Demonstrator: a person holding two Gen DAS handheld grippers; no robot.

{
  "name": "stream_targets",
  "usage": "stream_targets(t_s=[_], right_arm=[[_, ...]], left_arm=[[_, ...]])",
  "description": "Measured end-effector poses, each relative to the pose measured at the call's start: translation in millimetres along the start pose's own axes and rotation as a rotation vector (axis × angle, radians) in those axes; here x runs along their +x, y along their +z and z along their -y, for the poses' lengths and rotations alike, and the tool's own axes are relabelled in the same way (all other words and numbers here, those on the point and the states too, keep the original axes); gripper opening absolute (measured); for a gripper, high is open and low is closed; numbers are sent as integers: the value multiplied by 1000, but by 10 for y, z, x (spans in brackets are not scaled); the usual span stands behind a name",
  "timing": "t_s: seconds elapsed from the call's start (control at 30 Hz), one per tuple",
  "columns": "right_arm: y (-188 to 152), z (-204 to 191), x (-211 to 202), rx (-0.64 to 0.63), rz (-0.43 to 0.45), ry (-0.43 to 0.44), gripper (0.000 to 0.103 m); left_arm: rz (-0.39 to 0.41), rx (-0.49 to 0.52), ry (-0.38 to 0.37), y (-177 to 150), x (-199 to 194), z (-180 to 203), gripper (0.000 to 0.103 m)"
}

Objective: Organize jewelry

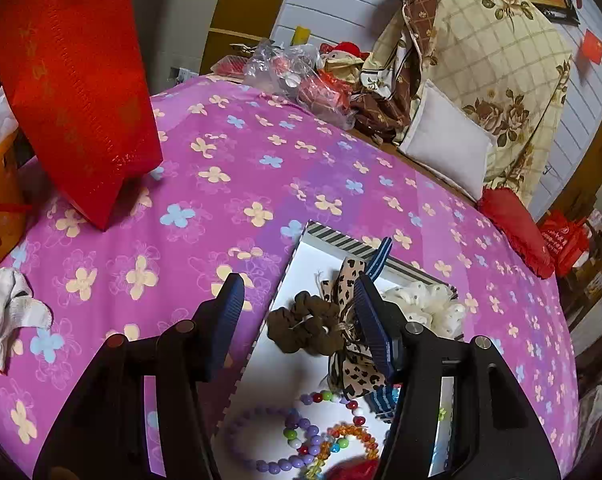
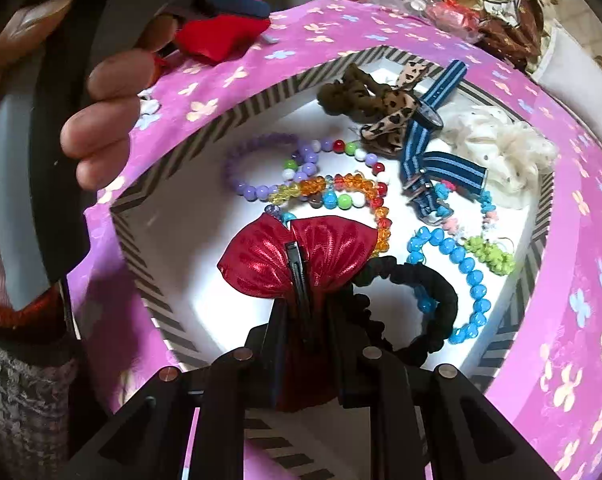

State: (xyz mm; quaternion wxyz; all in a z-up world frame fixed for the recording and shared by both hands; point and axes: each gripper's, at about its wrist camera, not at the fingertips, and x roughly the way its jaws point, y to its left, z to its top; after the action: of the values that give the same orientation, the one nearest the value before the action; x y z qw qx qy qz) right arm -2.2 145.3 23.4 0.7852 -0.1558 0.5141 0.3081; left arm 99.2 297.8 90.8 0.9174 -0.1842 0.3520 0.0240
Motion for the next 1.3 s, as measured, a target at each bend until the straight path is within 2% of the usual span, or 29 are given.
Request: stream_targets(t_s=[0.1, 0.13, 0.17, 0.23, 0.3, 0.5, 0.63, 0.73, 0.8, 0.87, 0.97, 1.07, 1.13, 1.2, 1.3], right_arm=[[-33, -84, -19, -32, -16, 60, 22], [-42, -127, -42, -50, -9, 60, 29], [-55, -162, -80, -63, 8, 42, 30], [-68, -163, -163, -58, 38, 30, 48], [-90, -77, -269, -16, 62, 46, 56], [-283, 229, -633, 90, 129, 7, 57], [-586, 461, -858, 177, 150, -40, 57], [-903, 649, -1065, 230, 162, -103, 57], [-1089, 757, -1206, 260, 176, -151, 57], [-1276, 887, -1343, 301, 190, -189, 57], [-1487, 1080, -1500, 371, 209, -200, 57], [-1635, 1145, -1651, 407, 241, -196, 57], [-1698, 1125, -1749, 407, 269, -198, 57], [-1759, 1080, -1860, 404, 305, -196, 57], [-1849, 1028, -1978, 405, 340, -196, 58]], left_arm=[[4, 3, 14, -4, 1, 17, 57], [4, 3, 18, 0, 10, 18, 57], [4, 2, 22, -1, 12, 18, 57], [5, 4, 44, -15, 12, 22, 58], [6, 13, 79, -26, 10, 33, 59], [76, 42, 177, -78, -133, 101, 64], [178, 71, 243, -185, -401, 247, 68], [260, 79, 213, -333, -725, 406, 80], [296, 80, 180, -478, -967, 533, 82], [297, 72, 168, -604, -1136, 645, 84], [263, 47, 114, -866, -1409, 773, 88], [250, 52, 99, -1088, -1653, 950, 88], [267, 75, 123, -1202, -1836, 1117, 92], [289, 93, 140, -1276, -2025, 1278, 103], [341, 79, 74, -1373, -2276, 1415, 103]])
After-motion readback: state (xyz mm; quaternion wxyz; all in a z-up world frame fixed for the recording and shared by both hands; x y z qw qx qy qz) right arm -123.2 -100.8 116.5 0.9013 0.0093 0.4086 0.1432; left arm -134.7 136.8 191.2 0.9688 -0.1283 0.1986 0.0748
